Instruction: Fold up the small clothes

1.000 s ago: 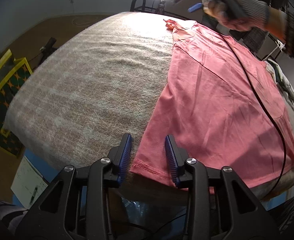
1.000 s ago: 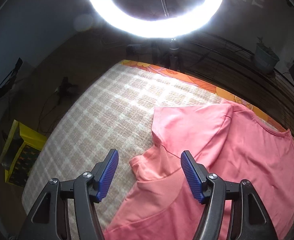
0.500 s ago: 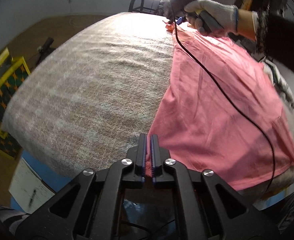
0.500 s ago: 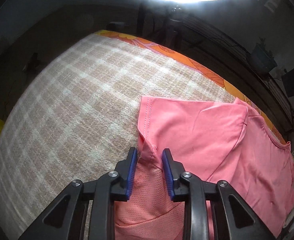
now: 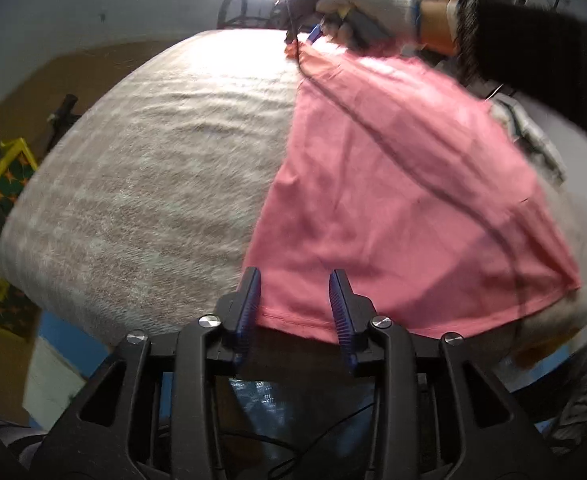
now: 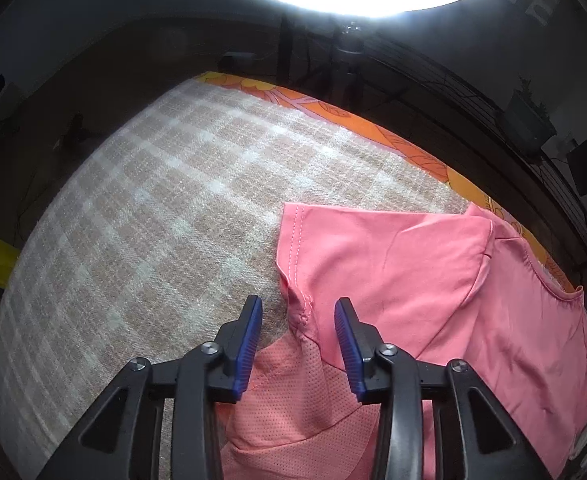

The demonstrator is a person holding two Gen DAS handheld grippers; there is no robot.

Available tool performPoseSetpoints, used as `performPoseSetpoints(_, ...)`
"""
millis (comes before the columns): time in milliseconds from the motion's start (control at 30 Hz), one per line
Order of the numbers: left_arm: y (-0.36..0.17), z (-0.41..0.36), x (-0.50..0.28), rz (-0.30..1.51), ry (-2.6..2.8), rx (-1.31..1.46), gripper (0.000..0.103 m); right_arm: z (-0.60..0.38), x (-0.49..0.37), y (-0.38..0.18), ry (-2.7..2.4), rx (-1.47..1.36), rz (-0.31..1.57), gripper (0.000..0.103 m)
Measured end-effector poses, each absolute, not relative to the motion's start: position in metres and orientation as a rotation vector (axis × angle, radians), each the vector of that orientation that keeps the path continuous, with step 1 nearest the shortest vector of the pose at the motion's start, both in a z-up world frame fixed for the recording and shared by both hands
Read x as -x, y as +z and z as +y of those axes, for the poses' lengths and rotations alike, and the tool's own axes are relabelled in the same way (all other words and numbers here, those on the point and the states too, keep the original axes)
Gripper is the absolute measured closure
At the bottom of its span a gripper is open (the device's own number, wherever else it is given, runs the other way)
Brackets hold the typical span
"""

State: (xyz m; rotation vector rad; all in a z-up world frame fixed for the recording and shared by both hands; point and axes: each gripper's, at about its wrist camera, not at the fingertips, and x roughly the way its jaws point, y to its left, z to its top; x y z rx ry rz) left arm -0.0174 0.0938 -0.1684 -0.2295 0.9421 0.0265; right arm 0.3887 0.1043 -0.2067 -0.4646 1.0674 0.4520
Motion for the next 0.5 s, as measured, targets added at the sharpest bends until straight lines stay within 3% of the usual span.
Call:
performPoseSetpoints(100, -0.171, 0.098, 0.016, 0.935, 0.062, 0.230, 0.102, 0.107, -0.389, -0.214, 0.444, 0.486, 1.077, 0.057)
performPoseSetpoints(167, -0.171, 0.100, 0.017, 0.932, 0.064, 0.247, 0.103, 0.110, -0.389, -0.218, 0.453, 0.491, 1.069, 0.061)
performPoseSetpoints(200, -0.171, 0.103, 0.017, 0.929, 0.065, 0.256, 0.103, 0.111, -0.388, -0.218, 0.460, 0.492, 1.065, 0.076)
performPoseSetpoints(233, -0.168, 0.108, 0.019, 0.917, 0.071, 0.287, 0.103, 0.113, -0.387, -0.217, 0.456, 0.500, 1.058, 0.083)
performPoseSetpoints(267, -0.166, 0.117, 0.021, 0.903, 0.079, 0.330, 0.103, 0.115, -0.388, -0.217, 0.429, 0.525, 1.044, 0.100)
performPoseSetpoints(500, -0.164, 0.142, 0.025, 0.870, 0.082, 0.497, 0.103, 0.106, -0.396, -0.196, 0.410, 0.469, 0.988, 0.102)
